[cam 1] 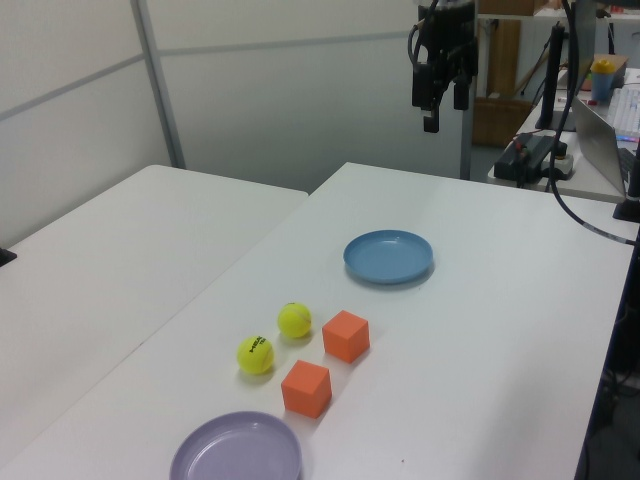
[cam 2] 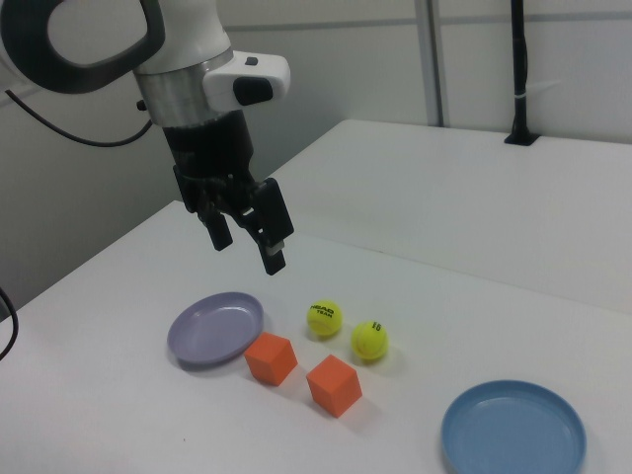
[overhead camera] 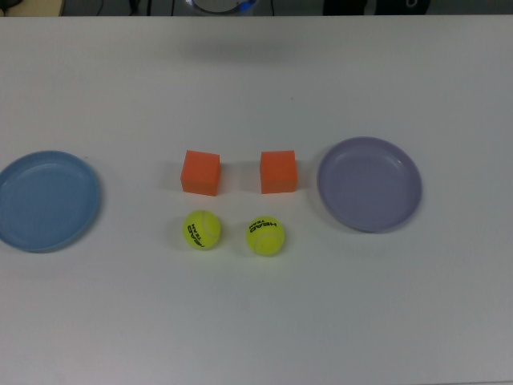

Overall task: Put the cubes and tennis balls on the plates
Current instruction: 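Move the gripper down toward the orange cube nearest the blue plate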

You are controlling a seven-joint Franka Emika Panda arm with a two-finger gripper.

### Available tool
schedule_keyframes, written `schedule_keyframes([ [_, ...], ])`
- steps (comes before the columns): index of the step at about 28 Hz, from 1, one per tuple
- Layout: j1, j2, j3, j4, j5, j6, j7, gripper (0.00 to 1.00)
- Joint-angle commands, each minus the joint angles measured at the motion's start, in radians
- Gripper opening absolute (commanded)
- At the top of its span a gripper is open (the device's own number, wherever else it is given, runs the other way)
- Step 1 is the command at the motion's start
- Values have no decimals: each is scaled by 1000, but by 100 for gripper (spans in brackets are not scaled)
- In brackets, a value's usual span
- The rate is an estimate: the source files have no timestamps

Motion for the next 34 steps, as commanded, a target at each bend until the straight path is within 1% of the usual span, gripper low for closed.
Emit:
schedule_keyframes([
  [1,33,81,32,-4,19,10,11,100],
  [4,59,113,35,-7,11,9,2,100],
  [5,79,139,35,-9,10,9,5,100],
  [9,130,202,33,-9,-4,12,14,100],
  [10,142,232,33,-10,-12,13,14,100],
  [13,150,286,35,-10,-28,16,14,100],
  [14,156,304,35,-10,-38,24,14,100],
  [15,174,338,35,-10,-62,65,22,100],
  [17,194,366,35,-16,-87,122,54,100],
  [19,205,395,35,-41,-117,177,103,100],
  [20,214,421,35,-61,-149,226,144,100],
  [23,228,452,35,-82,-180,292,178,100],
  [29,231,490,35,-131,-187,363,214,100],
  [30,231,499,35,-150,-187,392,224,100],
  [34,231,515,35,-162,-199,432,244,100],
])
